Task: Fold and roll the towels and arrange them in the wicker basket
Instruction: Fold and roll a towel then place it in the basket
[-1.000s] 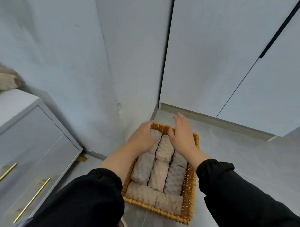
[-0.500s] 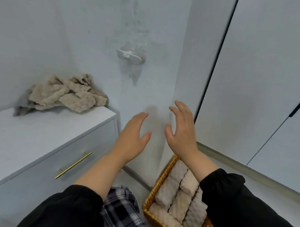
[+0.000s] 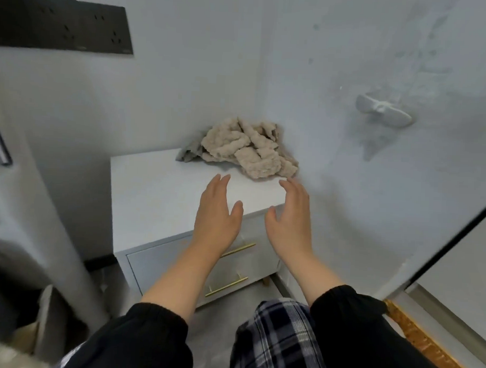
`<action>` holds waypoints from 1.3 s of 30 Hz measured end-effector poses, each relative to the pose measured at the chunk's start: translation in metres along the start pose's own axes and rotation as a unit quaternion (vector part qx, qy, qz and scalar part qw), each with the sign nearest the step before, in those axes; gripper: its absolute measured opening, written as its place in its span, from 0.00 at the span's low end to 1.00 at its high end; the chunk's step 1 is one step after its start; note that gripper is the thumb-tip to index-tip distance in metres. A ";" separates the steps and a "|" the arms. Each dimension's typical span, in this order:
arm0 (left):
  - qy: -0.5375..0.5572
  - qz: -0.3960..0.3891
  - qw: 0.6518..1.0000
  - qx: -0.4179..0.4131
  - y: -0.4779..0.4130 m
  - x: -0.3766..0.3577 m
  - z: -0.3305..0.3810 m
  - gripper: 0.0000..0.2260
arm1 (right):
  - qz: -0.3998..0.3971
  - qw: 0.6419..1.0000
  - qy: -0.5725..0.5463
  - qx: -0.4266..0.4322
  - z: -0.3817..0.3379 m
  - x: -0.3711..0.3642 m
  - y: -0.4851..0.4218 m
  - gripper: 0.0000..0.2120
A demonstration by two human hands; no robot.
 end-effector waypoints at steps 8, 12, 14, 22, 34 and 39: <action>-0.228 -0.068 0.970 0.048 -0.030 0.009 -0.069 0.27 | -0.030 0.998 0.050 -0.023 0.002 -0.060 -0.035 0.27; -0.256 -0.141 0.951 0.100 -0.047 0.003 -0.089 0.29 | -0.026 0.992 0.112 -0.042 0.009 -0.075 -0.059 0.29; -0.250 -0.170 0.946 0.117 -0.055 -0.001 -0.098 0.29 | -0.025 0.989 0.144 -0.038 0.008 -0.081 -0.073 0.30; -0.294 -0.246 0.913 0.140 -0.056 -0.014 -0.132 0.29 | -0.051 0.947 0.309 0.073 -0.026 -0.105 -0.152 0.38; -0.286 -0.238 0.916 0.149 -0.069 -0.017 -0.141 0.27 | -0.129 0.943 0.307 -0.013 -0.039 -0.143 -0.243 0.25; -0.278 -0.228 0.920 0.154 -0.072 -0.018 -0.141 0.27 | -0.013 0.940 0.335 0.063 -0.052 -0.129 -0.245 0.06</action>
Point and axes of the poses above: each hand's wrist, its own y-axis away from the middle knuckle, its own x-axis out of the back of the hand, z = x × y, the point moved 3 cm from there along -y, towards the middle knuckle, and after that the axes turned 13 degrees about -x, right-handed, at the moved point
